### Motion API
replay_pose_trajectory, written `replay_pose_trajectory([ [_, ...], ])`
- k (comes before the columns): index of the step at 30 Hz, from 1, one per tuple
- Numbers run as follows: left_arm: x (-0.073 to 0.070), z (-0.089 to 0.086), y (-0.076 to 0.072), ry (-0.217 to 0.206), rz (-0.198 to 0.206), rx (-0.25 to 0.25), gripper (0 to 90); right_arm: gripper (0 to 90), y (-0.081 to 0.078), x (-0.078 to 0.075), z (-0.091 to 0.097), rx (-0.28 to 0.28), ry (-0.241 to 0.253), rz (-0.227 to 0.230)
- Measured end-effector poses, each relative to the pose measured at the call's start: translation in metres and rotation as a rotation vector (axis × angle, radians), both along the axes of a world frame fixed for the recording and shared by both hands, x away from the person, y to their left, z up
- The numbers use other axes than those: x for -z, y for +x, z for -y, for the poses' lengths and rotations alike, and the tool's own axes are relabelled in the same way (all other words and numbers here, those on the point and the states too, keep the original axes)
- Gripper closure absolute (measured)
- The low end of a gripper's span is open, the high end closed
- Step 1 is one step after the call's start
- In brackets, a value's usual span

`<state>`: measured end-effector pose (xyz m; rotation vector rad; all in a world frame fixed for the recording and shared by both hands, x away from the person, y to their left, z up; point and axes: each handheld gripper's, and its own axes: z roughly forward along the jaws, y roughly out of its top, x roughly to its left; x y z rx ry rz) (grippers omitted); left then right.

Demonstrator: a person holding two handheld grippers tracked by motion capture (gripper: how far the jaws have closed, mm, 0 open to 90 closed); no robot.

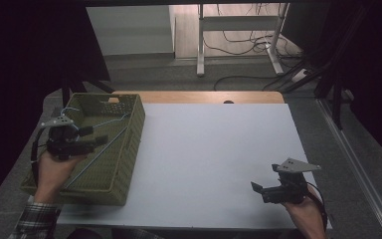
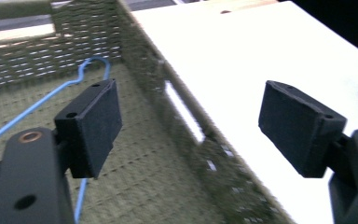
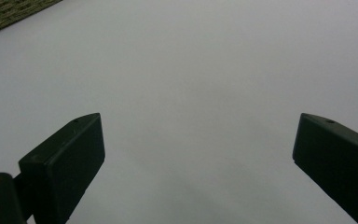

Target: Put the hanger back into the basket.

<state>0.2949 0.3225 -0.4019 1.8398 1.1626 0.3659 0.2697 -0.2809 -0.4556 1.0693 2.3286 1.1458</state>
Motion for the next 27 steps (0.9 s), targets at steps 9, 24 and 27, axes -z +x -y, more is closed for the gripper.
replay_pose_trajectory([
  [9, -0.002, 0.031, -0.020, 0.010, 0.012, 0.057, 9.3, 1.7, -0.002, -0.003, 0.001, 0.001, 0.002, 0.006],
  [24, 0.028, 0.075, -0.053, 0.021, 0.033, 0.127, 1.2, 1.8, -0.004, -0.001, 0.002, -0.002, -0.008, -0.001],
  [27, 0.037, 0.077, -0.054, 0.058, 0.034, 0.125, 0.1, 1.8, -0.004, -0.001, 0.001, -0.004, -0.012, -0.003],
])
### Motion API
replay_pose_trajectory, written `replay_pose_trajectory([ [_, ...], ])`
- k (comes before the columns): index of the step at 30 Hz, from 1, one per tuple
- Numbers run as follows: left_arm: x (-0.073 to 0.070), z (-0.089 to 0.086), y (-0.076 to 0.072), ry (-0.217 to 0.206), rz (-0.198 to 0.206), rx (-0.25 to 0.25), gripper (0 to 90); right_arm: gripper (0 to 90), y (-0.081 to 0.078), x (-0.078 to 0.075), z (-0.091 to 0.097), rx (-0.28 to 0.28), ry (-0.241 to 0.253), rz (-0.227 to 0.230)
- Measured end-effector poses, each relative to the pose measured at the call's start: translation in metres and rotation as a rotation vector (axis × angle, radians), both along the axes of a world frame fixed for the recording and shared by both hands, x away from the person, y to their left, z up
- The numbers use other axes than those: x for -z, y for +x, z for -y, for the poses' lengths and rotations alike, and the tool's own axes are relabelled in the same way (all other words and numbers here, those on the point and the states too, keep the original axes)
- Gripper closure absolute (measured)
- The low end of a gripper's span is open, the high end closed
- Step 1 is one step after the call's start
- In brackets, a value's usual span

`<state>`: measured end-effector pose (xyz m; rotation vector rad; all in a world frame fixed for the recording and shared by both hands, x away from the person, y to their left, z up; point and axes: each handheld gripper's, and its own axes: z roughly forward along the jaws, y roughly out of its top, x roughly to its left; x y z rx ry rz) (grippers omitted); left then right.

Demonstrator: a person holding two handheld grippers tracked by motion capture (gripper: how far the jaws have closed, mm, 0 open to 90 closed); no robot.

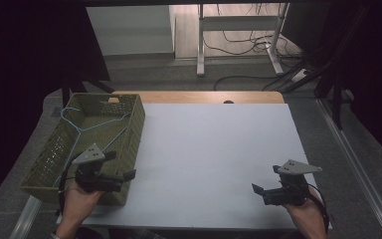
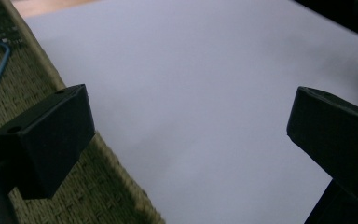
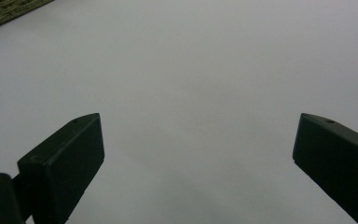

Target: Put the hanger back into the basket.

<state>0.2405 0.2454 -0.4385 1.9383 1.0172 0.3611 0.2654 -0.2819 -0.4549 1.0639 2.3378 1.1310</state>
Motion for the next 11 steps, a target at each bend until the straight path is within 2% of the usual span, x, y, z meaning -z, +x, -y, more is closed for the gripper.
replay_pose_trajectory([
  [3, 0.0075, 0.0032, -0.0020, 0.037, 0.001, 0.001, 0.6, 1.8, -0.0001, 0.0008, -0.0006, -0.003, -0.004, -0.002],
  [6, 0.0085, 0.0066, -0.0046, 0.079, 0.010, 0.000, 0.6, 1.8, 0.0001, 0.0022, -0.0006, -0.004, -0.010, -0.004],
  [11, 0.0108, 0.0050, -0.0034, 0.059, -0.004, 0.006, 0.5, 1.8, 0.0012, 0.0043, 0.0010, -0.004, -0.011, -0.008],
])
